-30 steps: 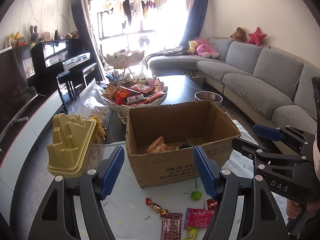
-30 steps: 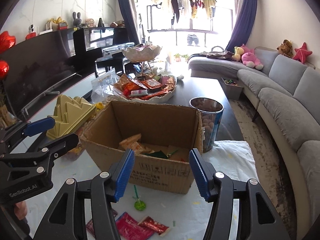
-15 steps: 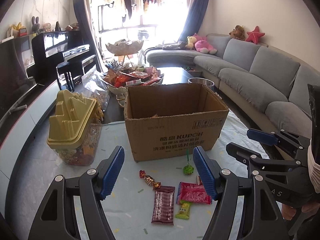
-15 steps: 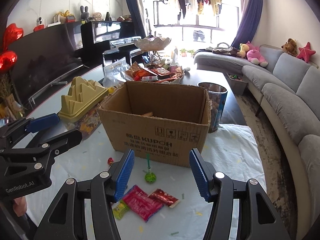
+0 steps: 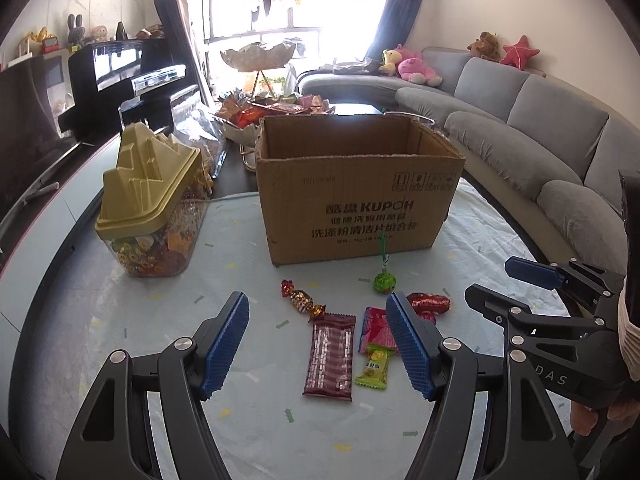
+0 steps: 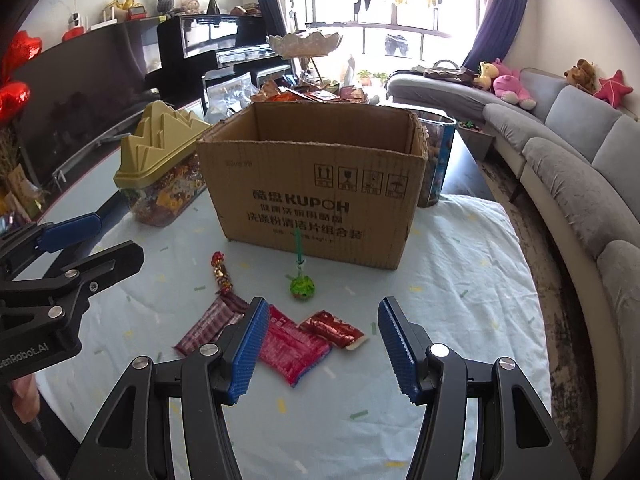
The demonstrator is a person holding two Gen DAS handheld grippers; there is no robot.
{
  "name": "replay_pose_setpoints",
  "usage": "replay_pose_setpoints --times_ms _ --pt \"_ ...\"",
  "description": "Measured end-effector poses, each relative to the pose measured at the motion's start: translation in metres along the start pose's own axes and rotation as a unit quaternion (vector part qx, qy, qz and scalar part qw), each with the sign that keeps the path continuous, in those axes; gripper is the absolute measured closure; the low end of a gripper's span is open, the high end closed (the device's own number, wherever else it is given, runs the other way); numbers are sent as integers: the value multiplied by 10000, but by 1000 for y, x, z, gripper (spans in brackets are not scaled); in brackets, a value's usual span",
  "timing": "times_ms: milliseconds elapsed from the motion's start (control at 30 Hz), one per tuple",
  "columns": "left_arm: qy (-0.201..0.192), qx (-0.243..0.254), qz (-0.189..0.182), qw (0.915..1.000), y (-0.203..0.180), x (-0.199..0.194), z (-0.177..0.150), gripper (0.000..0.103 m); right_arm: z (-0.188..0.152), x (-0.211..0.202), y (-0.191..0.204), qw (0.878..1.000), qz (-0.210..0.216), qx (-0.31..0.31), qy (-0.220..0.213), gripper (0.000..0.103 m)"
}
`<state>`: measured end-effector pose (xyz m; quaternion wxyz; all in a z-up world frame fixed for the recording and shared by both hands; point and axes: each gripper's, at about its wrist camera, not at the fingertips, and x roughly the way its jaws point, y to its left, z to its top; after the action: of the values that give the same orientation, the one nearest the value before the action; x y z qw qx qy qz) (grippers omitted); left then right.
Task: Organize snacks
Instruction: 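Withdraw both open tools from the box back toward the remaining snacks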
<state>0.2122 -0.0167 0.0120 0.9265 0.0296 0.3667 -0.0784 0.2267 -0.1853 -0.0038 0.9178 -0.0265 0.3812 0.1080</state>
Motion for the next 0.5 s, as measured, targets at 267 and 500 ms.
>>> replay_pose_setpoints --times_ms 267,500 --pt "446 -118 -74 9989 2 19 -28 32 -23 13 -1 9995 -3 76 308 45" --pt "781 -243 -120 9966 6 36 -43 32 -38 26 2 9984 26 80 564 45"
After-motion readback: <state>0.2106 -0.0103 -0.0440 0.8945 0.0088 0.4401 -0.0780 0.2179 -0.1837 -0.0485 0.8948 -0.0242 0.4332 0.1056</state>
